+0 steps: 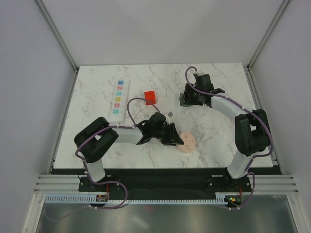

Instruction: Pull the plug off the socket

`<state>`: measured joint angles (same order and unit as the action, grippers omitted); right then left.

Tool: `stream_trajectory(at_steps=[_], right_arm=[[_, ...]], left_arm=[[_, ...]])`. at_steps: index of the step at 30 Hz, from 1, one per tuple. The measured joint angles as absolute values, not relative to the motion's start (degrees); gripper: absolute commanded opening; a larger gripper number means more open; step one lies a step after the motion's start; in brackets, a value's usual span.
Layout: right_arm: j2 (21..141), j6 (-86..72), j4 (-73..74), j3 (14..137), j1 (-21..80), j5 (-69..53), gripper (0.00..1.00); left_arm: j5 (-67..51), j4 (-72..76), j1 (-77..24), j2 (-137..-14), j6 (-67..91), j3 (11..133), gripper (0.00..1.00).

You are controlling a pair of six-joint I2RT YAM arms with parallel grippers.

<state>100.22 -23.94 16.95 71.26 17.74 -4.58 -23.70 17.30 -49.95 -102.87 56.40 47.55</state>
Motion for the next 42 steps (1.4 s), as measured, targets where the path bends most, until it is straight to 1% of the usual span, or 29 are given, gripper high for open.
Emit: stream_trajectory(at_steps=[2, 5, 7, 8, 10, 13, 16, 17, 19, 20, 22, 23, 28, 34, 38, 42], right_arm=[[101.14, -23.97, 16.56, 71.26, 17.74, -5.21, 0.31], [102.37, -24.08, 15.9, 71.24, 17.76, -6.24, 0.39], [102.98, -24.18, 15.38, 71.16, 17.78, -6.87, 0.43], [103.31, -24.21, 15.09, 71.16, 17.8, -7.14, 0.47], [104.12, -24.23, 14.44, 71.16, 17.89, -7.6, 0.52], [105.41, -24.38, 13.78, 71.16, 18.15, -7.97, 0.58], [106.65, -24.45, 13.74, 71.16, 18.41, -8.32, 0.68], [107.02, -24.56, 13.74, 71.16, 18.52, -8.4, 0.74], [107.24, -24.84, 13.61, 71.22, 18.55, -8.73, 0.81], [107.24, -24.91, 13.65, 71.26, 18.55, -8.71, 0.86], [107.24, -24.86, 13.72, 71.48, 18.55, -8.67, 0.92], [107.24, -24.88, 13.78, 71.72, 18.55, -8.47, 0.98], [107.24, -23.51, 15.31, 74.08, 18.55, -5.98, 0.98], [104.97, -21.15, 18.79, 75.59, 18.55, 0.34, 0.98], [100.84, -20.75, 20.97, 75.16, 18.55, 3.9, 0.98], [94.13, -21.23, 21.54, 71.77, 18.52, 5.39, 0.98]], left_arm=[[-23.7, 17.23, -49.95, -102.8, 56.25, 47.55, 0.02], [-23.73, 17.23, -49.95, -102.8, 56.12, 47.55, 0.02], [-23.73, 17.23, -49.95, -102.8, 56.07, 47.53, 0.02], [-23.73, 17.23, -49.95, -102.8, 56.07, 47.53, 0.02], [-23.73, 17.23, -49.95, -102.78, 56.07, 47.53, 0.02], [-23.75, 17.23, -49.95, -102.72, 56.05, 47.48, 0.02], [-23.77, 17.21, -49.95, -102.67, 56.03, 47.42, 0.02], [-23.77, 17.21, -49.95, -102.65, 56.03, 47.42, 0.02], [-23.79, 17.12, -49.95, -102.56, 56.03, 47.4, 0.02], [-23.79, 17.04, -49.95, -102.52, 56.03, 47.4, 0.02], [-23.86, 16.8, -49.95, -102.43, 56.01, 47.4, 0.02], [-23.9, 16.78, -49.95, -102.41, 56.01, 47.4, 0.02], [-24.1, 16.73, -49.95, -102.41, 55.83, 47.4, 0.02], [-24.14, 16.73, -49.95, -102.41, 55.55, 47.4, 0.02], [-24.18, 16.73, -49.98, -102.41, 55.51, 47.4, 0.02], [-24.36, 16.4, -50.04, -102.52, 55.02, 47.75, 0.02]])
